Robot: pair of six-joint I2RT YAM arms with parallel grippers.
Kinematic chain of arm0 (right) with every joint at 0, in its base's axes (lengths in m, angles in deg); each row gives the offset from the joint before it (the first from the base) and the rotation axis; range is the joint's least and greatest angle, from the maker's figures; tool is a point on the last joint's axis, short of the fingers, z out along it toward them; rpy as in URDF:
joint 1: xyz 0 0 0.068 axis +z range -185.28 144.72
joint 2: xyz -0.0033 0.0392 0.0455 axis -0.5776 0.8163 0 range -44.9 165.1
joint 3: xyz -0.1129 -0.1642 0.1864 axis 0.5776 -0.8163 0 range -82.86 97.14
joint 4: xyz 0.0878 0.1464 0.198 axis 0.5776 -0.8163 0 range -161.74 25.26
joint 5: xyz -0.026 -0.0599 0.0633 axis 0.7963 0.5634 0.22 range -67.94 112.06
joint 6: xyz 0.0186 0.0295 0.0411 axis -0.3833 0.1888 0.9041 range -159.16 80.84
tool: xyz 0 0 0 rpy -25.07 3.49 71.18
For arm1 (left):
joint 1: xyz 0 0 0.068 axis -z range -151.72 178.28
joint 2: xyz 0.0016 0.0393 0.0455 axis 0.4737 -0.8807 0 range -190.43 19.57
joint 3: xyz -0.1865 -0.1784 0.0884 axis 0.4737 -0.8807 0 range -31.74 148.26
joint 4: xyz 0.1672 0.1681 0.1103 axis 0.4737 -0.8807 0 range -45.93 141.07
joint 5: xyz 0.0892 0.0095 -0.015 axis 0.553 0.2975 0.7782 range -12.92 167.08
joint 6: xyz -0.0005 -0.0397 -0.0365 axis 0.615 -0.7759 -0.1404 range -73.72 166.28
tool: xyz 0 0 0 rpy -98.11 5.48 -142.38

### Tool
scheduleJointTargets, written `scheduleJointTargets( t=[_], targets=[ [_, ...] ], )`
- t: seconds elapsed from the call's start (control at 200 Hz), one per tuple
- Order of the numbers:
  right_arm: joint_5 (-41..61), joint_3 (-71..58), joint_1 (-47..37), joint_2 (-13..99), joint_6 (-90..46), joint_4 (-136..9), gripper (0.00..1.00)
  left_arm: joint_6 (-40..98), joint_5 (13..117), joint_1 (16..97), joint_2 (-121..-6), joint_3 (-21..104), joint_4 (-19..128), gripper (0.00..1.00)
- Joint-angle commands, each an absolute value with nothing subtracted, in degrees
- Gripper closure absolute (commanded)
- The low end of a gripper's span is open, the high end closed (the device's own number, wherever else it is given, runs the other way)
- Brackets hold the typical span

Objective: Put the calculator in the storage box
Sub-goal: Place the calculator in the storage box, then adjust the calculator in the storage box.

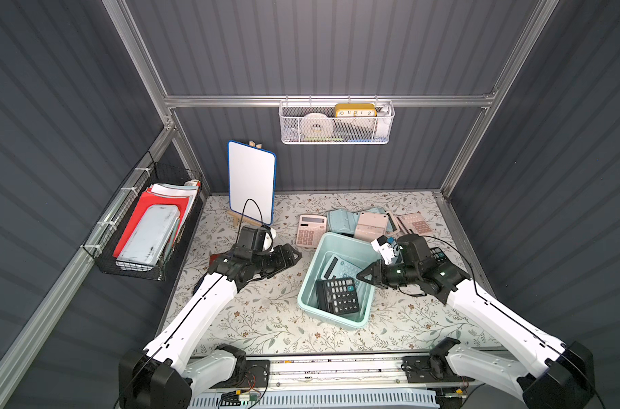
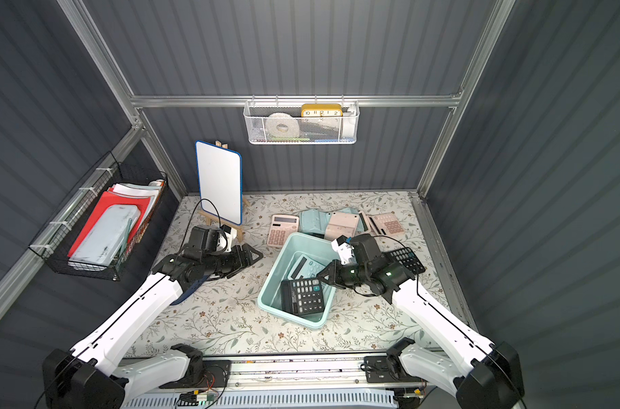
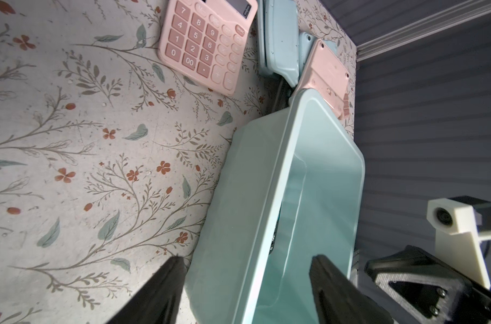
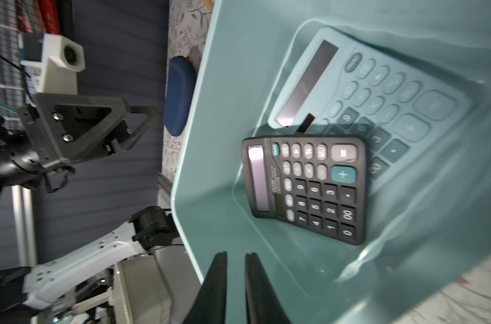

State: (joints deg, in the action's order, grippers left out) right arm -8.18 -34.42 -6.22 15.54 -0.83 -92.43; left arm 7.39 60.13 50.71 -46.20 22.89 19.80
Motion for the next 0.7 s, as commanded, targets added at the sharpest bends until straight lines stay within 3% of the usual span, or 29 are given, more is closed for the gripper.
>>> scheduleJointTargets(
  t=[0.0,0.115,0.305,0.395,0.695],
  targets=[
    [-1.04,-32.06,-6.47,13.33,-2.06,-97.43,0.72,6.13,63.13,52.08,-46.48,23.62,20.42,0.2],
    [1.91,-31.07,-6.55,12.38,-1.45,-97.91,0.6,5.5,65.86,53.04,-46.3,25.23,20.84,0.16],
    [1.56,-26.29,-6.68,16.36,-3.79,-97.52,0.5,8.85,72.63,53.06,-46.05,25.74,23.83,0.06],
    [0.6,-24.91,-6.72,18.97,-2.54,-95.34,0.49,10.08,73.86,53.06,-48.31,27.06,23.55,0.01],
    [-7.0,-20.14,-5.03,31.36,5.34,-96.4,0.48,4.1,72.82,52.91,-58.1,33.35,16.6,0.01]
  ],
)
